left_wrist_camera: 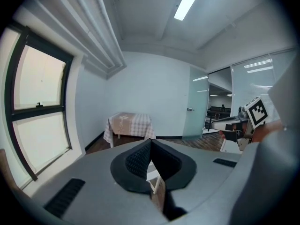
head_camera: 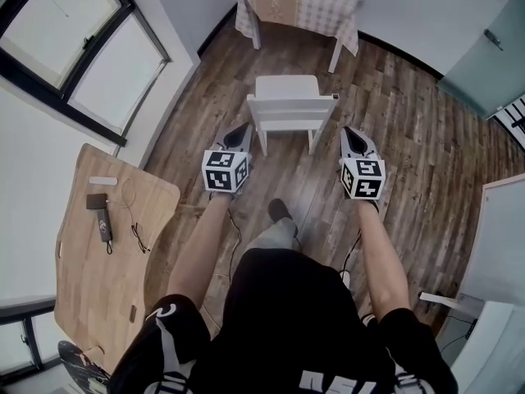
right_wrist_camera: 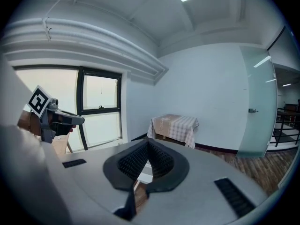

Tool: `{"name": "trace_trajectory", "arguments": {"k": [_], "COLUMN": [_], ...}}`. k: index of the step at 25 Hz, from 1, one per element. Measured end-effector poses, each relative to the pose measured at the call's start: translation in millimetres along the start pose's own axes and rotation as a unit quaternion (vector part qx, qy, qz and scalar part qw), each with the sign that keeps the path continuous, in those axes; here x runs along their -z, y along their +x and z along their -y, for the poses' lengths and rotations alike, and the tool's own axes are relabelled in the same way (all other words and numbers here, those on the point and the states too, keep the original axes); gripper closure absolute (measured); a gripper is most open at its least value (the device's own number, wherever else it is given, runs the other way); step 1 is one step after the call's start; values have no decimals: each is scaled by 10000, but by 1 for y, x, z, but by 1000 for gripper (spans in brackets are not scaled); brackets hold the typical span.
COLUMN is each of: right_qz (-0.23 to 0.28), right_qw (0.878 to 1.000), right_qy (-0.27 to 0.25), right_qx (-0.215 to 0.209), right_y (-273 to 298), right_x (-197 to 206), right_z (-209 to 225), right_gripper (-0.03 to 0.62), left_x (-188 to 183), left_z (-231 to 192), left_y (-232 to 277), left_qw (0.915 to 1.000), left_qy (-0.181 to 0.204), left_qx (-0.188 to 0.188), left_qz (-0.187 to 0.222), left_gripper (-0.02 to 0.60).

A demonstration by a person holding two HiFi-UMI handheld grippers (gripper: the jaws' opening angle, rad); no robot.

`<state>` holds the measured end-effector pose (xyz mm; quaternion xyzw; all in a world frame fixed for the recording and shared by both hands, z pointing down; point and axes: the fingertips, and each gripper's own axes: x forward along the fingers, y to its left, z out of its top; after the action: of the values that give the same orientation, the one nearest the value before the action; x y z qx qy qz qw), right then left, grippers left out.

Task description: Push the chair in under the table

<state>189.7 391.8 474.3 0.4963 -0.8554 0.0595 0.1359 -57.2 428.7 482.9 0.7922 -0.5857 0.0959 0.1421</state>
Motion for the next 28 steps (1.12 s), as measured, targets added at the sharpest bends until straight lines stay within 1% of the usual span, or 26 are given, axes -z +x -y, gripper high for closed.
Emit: {"name": "trace_trajectory", "arguments": {"k": [4, 9, 13, 18, 23, 25, 27, 28], "right_qz": [-220, -501, -670, -856, -1034, -1085, -1189, -1269], "right_qw": [9997, 9986, 9975, 9960, 9940, 9933, 9919, 9908], "right_qy": [-11, 64, 72, 67, 71, 88, 106, 107], "right_qx": [-109, -180, -203, -257, -348, -378, -427, -459], "right_y": [49, 100, 128, 150, 169, 178, 187, 192], "right_x": [9, 29, 42, 55, 67, 73, 80, 85], "right_z": [19, 38, 46, 55, 58, 59, 62, 64], "right_gripper": [580, 580, 580, 578, 532, 492, 433, 396], "left_x": [4, 22, 42, 56, 67, 72, 77, 80], "left_z": [-19, -43, -60, -71, -78, -82, -87, -88], "left_y": [45, 90, 113, 134, 148, 154, 161, 165], "left_qw": [9997, 9986, 9970, 9952, 9937, 9931, 9921, 9915], "left_qy": [-29, -92, -198, -322, -352, -356, -389, -415], "left_qx": [-135, -294, -364, -433, -479, -474, -475, -474], "left_qz": [-180, -438, -652, -815, -950, -1014, -1094, -1137], "left_gripper": [557, 555, 554, 554, 554, 548, 514, 477]}}
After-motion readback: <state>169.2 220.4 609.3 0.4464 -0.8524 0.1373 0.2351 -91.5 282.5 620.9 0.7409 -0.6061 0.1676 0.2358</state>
